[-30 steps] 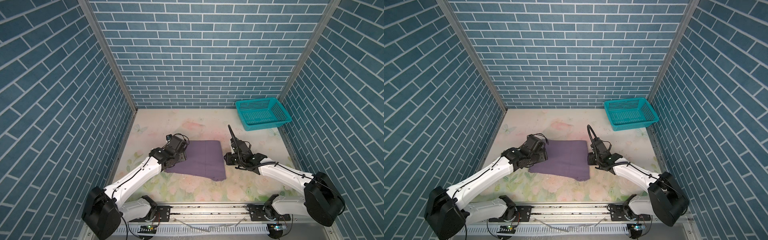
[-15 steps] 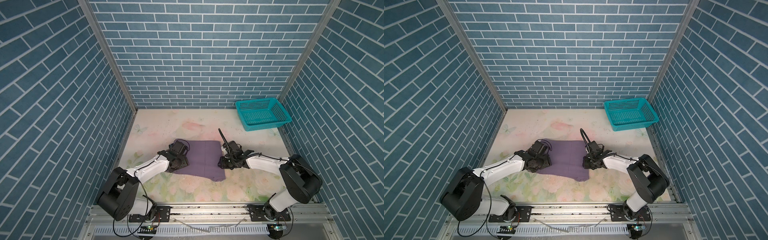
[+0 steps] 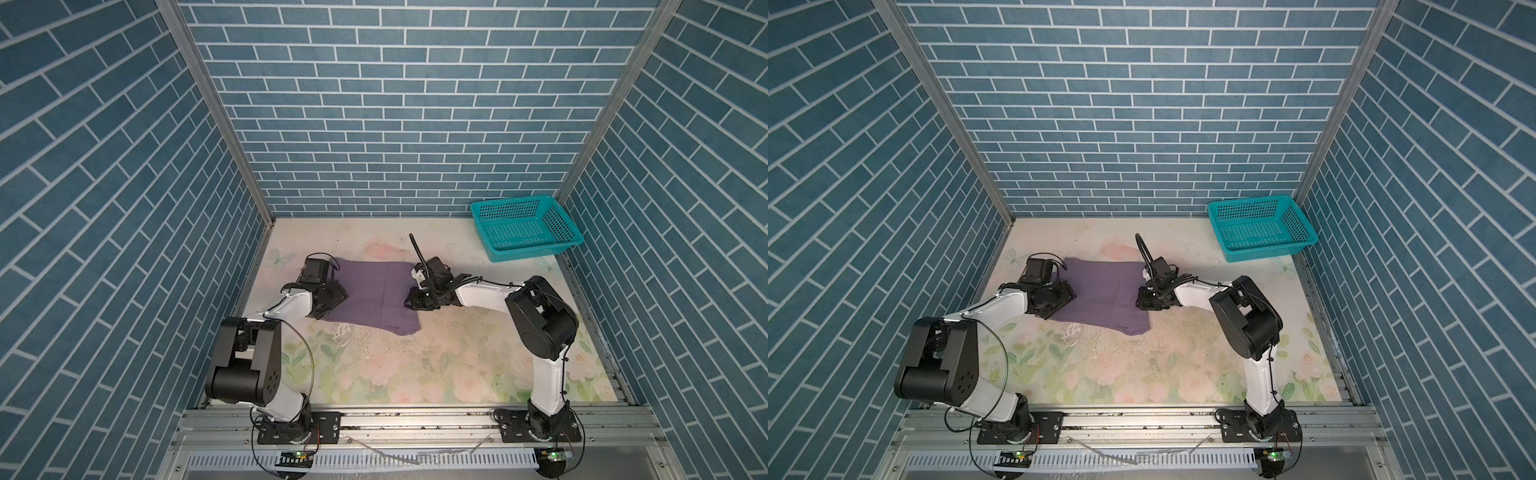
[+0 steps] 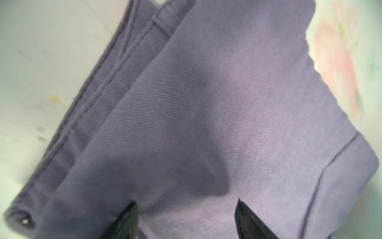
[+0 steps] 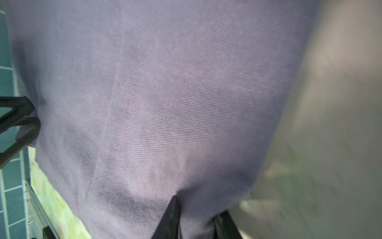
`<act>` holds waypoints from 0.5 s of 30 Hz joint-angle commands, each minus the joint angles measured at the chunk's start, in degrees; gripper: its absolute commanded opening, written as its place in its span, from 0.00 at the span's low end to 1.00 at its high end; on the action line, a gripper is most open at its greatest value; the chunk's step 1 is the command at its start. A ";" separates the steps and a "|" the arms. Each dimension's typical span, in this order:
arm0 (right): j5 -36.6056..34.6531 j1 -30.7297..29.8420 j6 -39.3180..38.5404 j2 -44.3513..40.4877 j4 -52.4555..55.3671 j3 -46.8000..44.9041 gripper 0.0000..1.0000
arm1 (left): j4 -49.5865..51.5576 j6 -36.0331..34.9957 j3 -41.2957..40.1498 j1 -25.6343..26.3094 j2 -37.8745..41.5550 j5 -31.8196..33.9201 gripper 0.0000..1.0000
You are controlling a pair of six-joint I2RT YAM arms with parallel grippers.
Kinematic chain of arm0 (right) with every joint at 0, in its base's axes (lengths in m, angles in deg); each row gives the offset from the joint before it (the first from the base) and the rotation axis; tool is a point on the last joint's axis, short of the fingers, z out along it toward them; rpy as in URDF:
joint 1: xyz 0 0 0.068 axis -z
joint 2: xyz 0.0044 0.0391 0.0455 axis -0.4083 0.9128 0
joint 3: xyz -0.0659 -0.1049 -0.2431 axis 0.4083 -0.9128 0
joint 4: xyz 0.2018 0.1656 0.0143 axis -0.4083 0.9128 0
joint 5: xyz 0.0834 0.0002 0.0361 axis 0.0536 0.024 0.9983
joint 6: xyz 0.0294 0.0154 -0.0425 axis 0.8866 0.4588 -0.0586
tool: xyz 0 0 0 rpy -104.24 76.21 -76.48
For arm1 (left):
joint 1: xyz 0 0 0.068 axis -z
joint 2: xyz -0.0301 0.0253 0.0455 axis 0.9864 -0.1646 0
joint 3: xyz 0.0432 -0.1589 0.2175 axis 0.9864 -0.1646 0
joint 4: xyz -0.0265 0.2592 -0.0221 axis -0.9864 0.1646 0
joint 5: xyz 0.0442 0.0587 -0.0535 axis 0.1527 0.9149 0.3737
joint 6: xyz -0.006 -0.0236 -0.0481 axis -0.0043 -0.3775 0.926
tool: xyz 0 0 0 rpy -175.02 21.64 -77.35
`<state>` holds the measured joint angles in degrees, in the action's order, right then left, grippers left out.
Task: Fold and stack the trousers
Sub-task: Move the trousers to the center of the table.
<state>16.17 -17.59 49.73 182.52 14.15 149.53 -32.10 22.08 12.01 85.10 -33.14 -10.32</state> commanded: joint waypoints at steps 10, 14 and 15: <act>-10.85 -0.08 -7.15 -14.64 -0.34 -3.67 0.60 | 15.16 -4.96 12.54 11.97 4.63 12.61 0.77; -20.51 0.46 -9.33 -26.36 -0.52 -10.99 0.82 | 16.14 -2.77 10.05 19.23 5.02 15.15 0.78; -22.81 0.56 -9.88 -29.29 -0.20 -12.72 0.84 | 15.82 -1.99 9.22 20.63 4.67 15.03 0.78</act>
<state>3.27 -17.50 43.26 159.06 14.30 141.23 -20.54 18.98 23.53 103.13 -27.78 1.17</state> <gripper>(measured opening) 0.830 0.776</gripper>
